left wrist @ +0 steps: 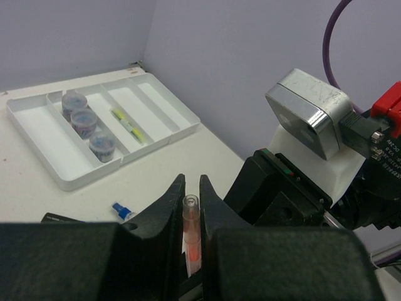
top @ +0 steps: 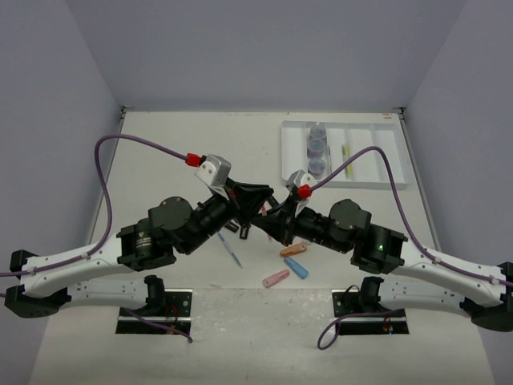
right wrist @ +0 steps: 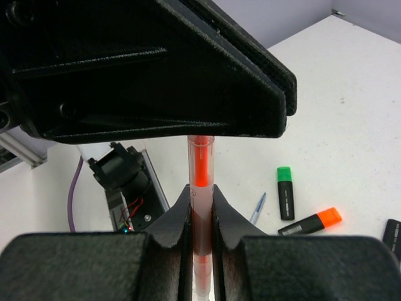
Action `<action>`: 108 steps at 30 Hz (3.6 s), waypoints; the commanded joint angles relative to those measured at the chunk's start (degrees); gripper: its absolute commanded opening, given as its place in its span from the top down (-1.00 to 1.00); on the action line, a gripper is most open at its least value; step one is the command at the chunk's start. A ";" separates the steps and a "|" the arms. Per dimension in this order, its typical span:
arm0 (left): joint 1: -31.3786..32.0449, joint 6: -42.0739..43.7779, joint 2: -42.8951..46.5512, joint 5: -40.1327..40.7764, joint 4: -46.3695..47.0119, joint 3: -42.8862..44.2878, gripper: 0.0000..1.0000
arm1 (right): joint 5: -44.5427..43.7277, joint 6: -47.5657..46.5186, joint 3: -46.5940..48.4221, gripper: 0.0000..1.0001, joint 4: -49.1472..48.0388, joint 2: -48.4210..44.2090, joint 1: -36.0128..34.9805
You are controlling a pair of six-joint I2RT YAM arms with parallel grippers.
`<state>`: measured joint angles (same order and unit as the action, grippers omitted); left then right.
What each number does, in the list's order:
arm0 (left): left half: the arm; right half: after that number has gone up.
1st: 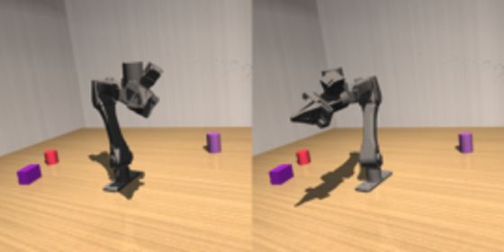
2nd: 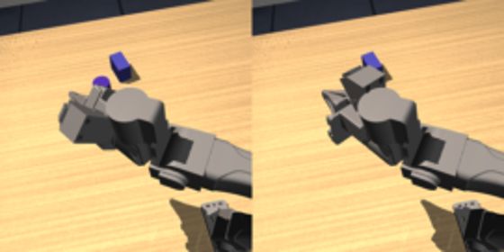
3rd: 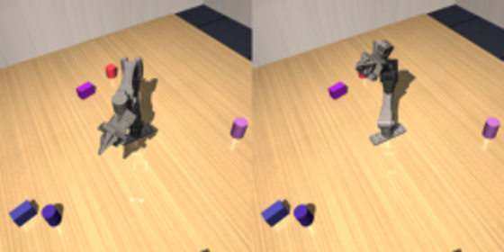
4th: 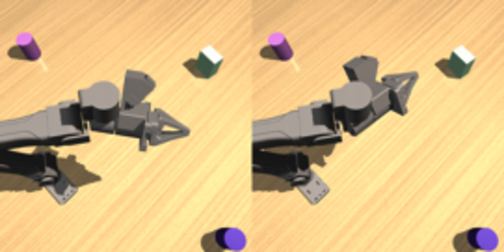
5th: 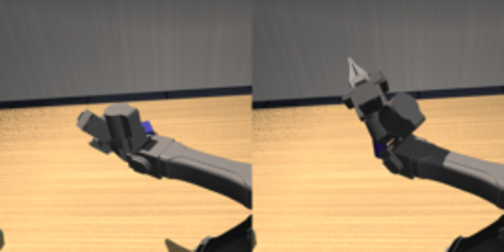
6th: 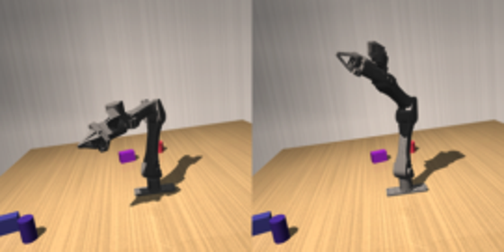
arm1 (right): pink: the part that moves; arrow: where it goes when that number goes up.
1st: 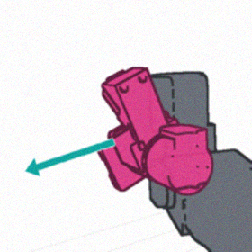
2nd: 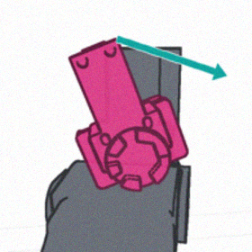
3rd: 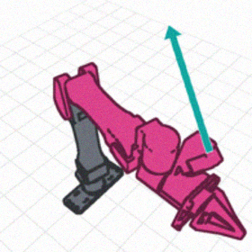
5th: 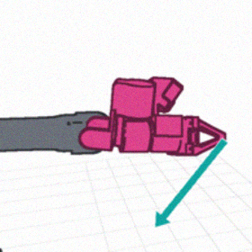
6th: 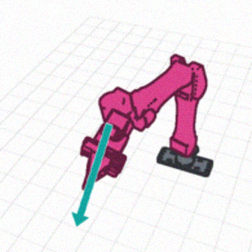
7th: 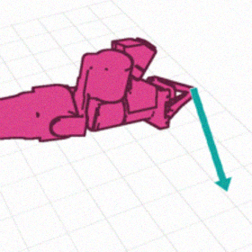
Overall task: Sort the stationery into containers
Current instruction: Close the pen cap on the pen, then place the pen in the storage box.
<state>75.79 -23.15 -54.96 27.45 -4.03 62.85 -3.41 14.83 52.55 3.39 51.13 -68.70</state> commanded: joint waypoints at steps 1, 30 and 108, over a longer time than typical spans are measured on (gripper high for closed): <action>0.68 -2.91 -1.82 -8.72 0.95 -4.59 1.00 | -5.29 -3.40 10.16 1.00 -4.39 2.13 1.55; 0.70 0.16 3.36 6.62 -5.31 3.35 -0.28 | 14.07 3.80 0.39 1.00 -4.88 0.29 8.79; 0.68 -14.94 8.73 25.24 -45.13 -1.90 -1.00 | -17.45 -5.70 52.00 0.23 39.62 69.35 59.70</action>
<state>76.27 -37.30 -45.55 51.27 -46.21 62.65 -17.74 10.60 99.45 40.16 121.01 -8.98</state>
